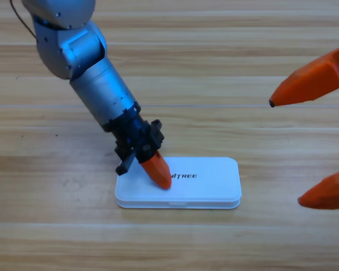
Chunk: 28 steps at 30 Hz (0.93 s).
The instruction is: Clean up eraser and pencils
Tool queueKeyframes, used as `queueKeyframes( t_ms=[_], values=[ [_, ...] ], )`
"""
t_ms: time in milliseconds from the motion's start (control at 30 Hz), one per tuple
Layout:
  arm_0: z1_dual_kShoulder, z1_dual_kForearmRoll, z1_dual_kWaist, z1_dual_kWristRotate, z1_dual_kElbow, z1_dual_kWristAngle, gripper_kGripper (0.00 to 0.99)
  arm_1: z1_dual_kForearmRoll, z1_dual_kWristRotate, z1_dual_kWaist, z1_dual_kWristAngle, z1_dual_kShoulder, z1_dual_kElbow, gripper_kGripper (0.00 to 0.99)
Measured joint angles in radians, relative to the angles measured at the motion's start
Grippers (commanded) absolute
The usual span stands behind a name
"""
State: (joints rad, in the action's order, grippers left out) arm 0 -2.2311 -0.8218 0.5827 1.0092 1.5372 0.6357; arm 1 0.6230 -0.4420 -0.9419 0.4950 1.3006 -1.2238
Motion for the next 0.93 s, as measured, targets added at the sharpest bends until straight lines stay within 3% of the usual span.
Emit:
queueKeyframes(
  t_ms=[67, 133, 167, 200, 333, 533, 733, 933],
  values=[
    [0.005, 0.001, 0.002, -0.010, 0.000, -0.003, 0.000, -0.001, 0.000, 0.000, 0.001, 0.000, 0.000, 0.973],
    [0.018, -0.001, 0.006, -0.024, 0.000, -0.023, 0.658, -0.001, 0.000, 0.000, 0.004, 0.000, 0.000, 0.973],
    [0.027, -0.013, 0.006, -0.032, 0.005, -0.046, 0.917, -0.001, 0.000, 0.000, 0.005, 0.000, 0.000, 0.973],
    [0.041, -0.038, 0.006, -0.041, 0.014, -0.065, 0.985, -0.001, 0.000, 0.000, 0.006, 0.000, 0.000, 0.973],
    [0.153, -0.161, 0.007, -0.104, 0.094, -0.100, 0.990, -0.001, 0.001, 0.000, 0.008, 0.000, 0.000, 0.973],
    [0.452, -0.235, 0.036, -0.240, 0.110, -0.124, 0.990, -0.002, 0.001, 0.000, 0.009, 0.000, 0.000, 0.973],
    [0.701, -0.252, 0.111, -0.260, 0.039, -0.079, 0.990, -0.005, 0.003, 0.000, 0.010, 0.000, 0.001, 0.973],
    [0.761, -0.252, 0.128, -0.267, -0.005, -0.044, 0.990, -0.008, 0.003, 0.000, 0.010, 0.000, 0.003, 0.973]
  ],
)
